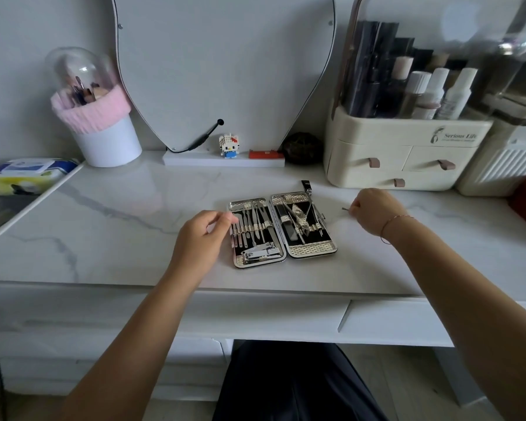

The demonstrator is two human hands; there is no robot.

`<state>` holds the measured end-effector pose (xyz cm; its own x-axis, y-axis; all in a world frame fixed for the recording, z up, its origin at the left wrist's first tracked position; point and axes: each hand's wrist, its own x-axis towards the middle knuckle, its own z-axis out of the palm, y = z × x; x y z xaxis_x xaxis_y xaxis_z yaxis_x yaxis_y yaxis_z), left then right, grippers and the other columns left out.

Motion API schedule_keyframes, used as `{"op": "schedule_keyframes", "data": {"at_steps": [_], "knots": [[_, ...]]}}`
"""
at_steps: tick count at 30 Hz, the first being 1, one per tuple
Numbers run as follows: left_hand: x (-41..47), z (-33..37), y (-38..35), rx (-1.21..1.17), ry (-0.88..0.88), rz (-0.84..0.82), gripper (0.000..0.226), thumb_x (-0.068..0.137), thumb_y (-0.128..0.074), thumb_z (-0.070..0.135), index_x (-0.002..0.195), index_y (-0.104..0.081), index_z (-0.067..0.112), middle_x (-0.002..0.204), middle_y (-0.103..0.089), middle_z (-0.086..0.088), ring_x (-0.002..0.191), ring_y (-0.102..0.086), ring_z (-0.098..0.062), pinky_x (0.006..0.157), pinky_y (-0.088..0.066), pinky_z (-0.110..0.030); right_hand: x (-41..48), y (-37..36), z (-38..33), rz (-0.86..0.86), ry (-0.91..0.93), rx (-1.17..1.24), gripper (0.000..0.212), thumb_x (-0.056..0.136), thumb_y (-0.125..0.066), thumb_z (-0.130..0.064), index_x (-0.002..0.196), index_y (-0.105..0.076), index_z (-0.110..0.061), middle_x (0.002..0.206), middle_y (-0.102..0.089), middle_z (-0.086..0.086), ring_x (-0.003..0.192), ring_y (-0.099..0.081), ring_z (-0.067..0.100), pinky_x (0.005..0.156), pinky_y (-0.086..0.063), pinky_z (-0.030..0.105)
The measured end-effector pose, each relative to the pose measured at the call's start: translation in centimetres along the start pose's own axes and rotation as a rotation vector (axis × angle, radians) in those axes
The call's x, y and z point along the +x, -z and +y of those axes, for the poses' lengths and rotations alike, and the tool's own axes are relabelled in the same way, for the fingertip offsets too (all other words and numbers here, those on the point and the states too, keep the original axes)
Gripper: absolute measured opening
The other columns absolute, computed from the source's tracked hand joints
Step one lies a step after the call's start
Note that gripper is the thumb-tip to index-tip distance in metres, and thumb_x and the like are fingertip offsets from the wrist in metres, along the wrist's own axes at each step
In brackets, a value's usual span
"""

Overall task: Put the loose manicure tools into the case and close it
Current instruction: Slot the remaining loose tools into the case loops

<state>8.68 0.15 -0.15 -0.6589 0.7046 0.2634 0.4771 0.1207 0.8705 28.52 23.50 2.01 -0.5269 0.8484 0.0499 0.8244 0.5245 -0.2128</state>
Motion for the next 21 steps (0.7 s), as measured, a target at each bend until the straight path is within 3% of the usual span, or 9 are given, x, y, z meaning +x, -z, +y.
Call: {"op": "schedule_keyframes", "data": {"at_steps": [3,6,9,14,21], "knots": [[0.8,0.0,0.4,0.023,0.009,-0.018,0.018,0.094,-0.053,0.028,0.084,-0.068,0.029,0.095,-0.069,0.013,0.089,-0.059,0.009,0.074,-0.039,-0.005,0.1,0.3,0.1,0.064,0.058,0.205,0.025,0.084,-0.050,-0.008,0.061,-0.056,0.001,0.056,-0.046,0.014,0.060,-0.044,0.026,0.052,-0.033,0.028],[2.5,-0.6,0.7,0.122,0.027,-0.030,0.018,0.094,-0.052,0.032,0.103,-0.065,0.022,0.114,-0.065,0.002,0.109,-0.058,-0.011,0.088,-0.041,-0.022,-0.2,1.3,-1.7,0.085,0.115,0.642,0.002,0.086,-0.059,-0.005,0.088,-0.060,-0.007,0.064,-0.061,0.004,0.056,-0.056,0.016,0.049,-0.046,0.019],[3.4,-0.9,0.7,0.218,0.050,-0.076,0.035,0.094,-0.050,0.034,0.125,-0.055,0.017,0.131,-0.056,0.002,0.123,-0.049,-0.014,0.096,-0.034,-0.024,0.1,1.8,-4.6,-0.100,0.150,1.046,0.023,0.086,-0.061,0.001,0.107,-0.053,-0.005,0.068,-0.062,0.011,0.045,-0.056,0.006,0.046,-0.049,0.016],[3.4,-1.1,0.5,0.263,0.050,-0.068,0.039,0.095,-0.050,0.035,0.129,-0.053,0.017,0.131,-0.057,0.003,0.122,-0.050,-0.013,0.096,-0.035,-0.023,1.4,0.4,-9.9,-0.297,0.202,1.086,0.016,0.086,-0.060,0.000,0.101,-0.059,-0.005,0.065,-0.065,0.008,0.051,-0.060,0.010,0.053,-0.056,0.021],[3.5,-1.0,0.5,0.349,0.008,-0.112,0.042,0.090,-0.058,0.035,0.131,-0.053,0.026,0.132,-0.057,0.000,0.123,-0.050,-0.019,0.105,-0.037,-0.034,3.2,-0.9,-12.3,-0.219,0.282,0.895,0.013,0.083,-0.065,-0.006,0.097,-0.065,-0.008,0.074,-0.068,0.007,0.057,-0.062,0.010,0.059,-0.057,0.023]]}}
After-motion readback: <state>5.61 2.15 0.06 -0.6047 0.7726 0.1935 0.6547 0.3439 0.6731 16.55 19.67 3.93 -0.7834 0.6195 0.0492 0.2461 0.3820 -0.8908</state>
